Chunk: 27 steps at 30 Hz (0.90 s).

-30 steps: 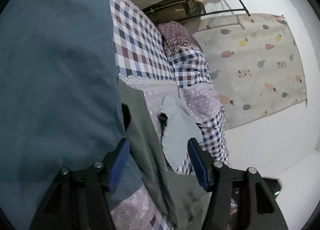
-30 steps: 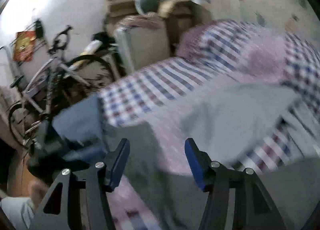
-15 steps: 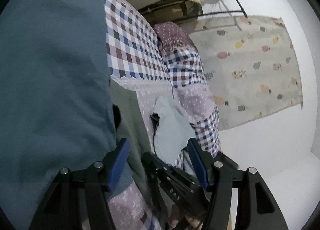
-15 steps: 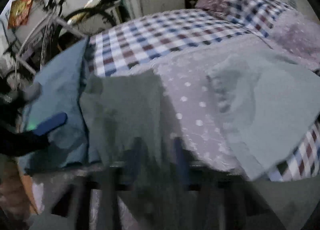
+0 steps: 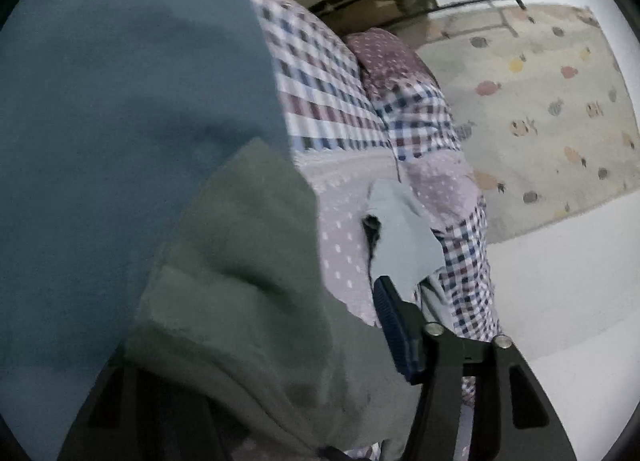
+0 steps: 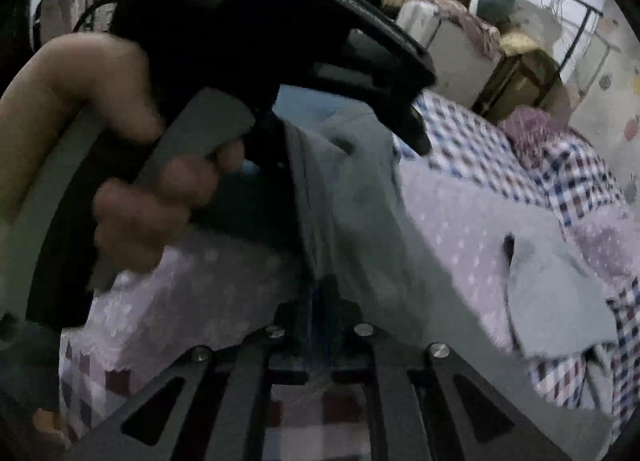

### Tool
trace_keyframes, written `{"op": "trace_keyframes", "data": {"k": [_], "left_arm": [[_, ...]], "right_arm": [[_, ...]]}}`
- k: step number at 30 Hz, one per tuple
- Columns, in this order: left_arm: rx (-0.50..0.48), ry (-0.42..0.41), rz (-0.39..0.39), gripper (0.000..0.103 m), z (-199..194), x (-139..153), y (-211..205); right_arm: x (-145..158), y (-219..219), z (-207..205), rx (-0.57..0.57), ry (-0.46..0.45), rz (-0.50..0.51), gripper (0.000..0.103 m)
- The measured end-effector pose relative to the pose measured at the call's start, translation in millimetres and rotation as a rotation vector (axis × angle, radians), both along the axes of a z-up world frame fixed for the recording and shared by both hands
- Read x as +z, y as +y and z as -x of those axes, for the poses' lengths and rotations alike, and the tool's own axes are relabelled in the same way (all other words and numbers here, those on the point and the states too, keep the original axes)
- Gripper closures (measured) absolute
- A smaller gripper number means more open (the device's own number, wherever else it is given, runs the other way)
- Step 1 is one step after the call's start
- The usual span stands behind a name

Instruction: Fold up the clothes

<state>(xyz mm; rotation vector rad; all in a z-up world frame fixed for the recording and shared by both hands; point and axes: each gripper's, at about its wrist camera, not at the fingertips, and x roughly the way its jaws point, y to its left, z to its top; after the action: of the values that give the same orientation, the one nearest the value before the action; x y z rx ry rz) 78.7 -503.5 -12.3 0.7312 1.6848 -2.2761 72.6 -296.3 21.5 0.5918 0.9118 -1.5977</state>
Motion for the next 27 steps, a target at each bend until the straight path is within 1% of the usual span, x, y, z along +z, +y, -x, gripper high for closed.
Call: {"op": "trace_keyframes", "data": {"k": [1, 2, 3, 4, 5, 6, 7, 10, 11, 14, 15, 17, 19, 21, 22, 24, 25, 27], "left_arm": [[0.012, -0.005, -0.008, 0.056, -2, -3, -2], [0.024, -0.01, -0.017, 0.057, -4, -6, -3], [0.036, -0.016, -0.025, 0.061, -6, -9, -5], [0.052, -0.017, -0.024, 0.07, -8, -9, -5], [0.07, -0.018, -0.021, 0.076, -10, -8, -4], [0.083, -0.007, -0.017, 0.086, -12, -6, -4], [0.094, 0.007, -0.012, 0.094, -13, -3, -3], [0.123, 0.049, 0.018, 0.099, -14, 10, 2], [0.131, 0.067, 0.032, 0.099, -13, 16, 6], [0.131, 0.125, 0.042, 0.099, -8, 33, 18], [0.108, 0.157, 0.056, 0.099, -3, 43, 30], [0.052, 0.224, 0.086, 0.099, 8, 66, 58], [-0.076, 0.28, 0.179, 0.099, 27, 94, 110], [-0.211, 0.333, 0.278, 0.099, 47, 123, 164], [-0.294, 0.357, 0.327, 0.099, 55, 132, 198], [-0.465, 0.403, 0.425, 0.099, 71, 148, 268], [-0.543, 0.416, 0.451, 0.1, 78, 151, 297], [-0.698, 0.427, 0.476, 0.1, 88, 145, 353]], "right_arm": [[0, 5, 0, -0.018, -0.014, 0.004, 0.092], [3, 11, 1, -0.044, -0.036, 0.024, 0.089], [7, 18, 2, -0.07, -0.058, 0.044, 0.081], [11, 26, 4, -0.101, -0.078, 0.069, 0.069], [17, 39, 7, -0.142, -0.095, 0.103, 0.065], [22, 52, 10, -0.187, -0.116, 0.138, 0.062], [27, 67, 15, -0.242, -0.144, 0.171, 0.06], [37, 116, 31, -0.409, -0.224, 0.268, 0.056], [39, 138, 37, -0.474, -0.251, 0.299, 0.056], [40, 205, 46, -0.642, -0.333, 0.364, 0.053], [40, 227, 46, -0.688, -0.36, 0.379, 0.053], [40, 268, 47, -0.773, -0.409, 0.407, 0.053], [44, 298, 45, -0.811, -0.438, 0.437, 0.053], [43, 327, 50, -0.831, -0.502, 0.507, 0.052], [42, 341, 53, -0.84, -0.534, 0.542, 0.051], [41, 370, 58, -0.858, -0.598, 0.613, 0.05], [40, 384, 60, -0.866, -0.63, 0.648, 0.049], [38, 413, 65, -0.882, -0.695, 0.719, 0.049]]}}
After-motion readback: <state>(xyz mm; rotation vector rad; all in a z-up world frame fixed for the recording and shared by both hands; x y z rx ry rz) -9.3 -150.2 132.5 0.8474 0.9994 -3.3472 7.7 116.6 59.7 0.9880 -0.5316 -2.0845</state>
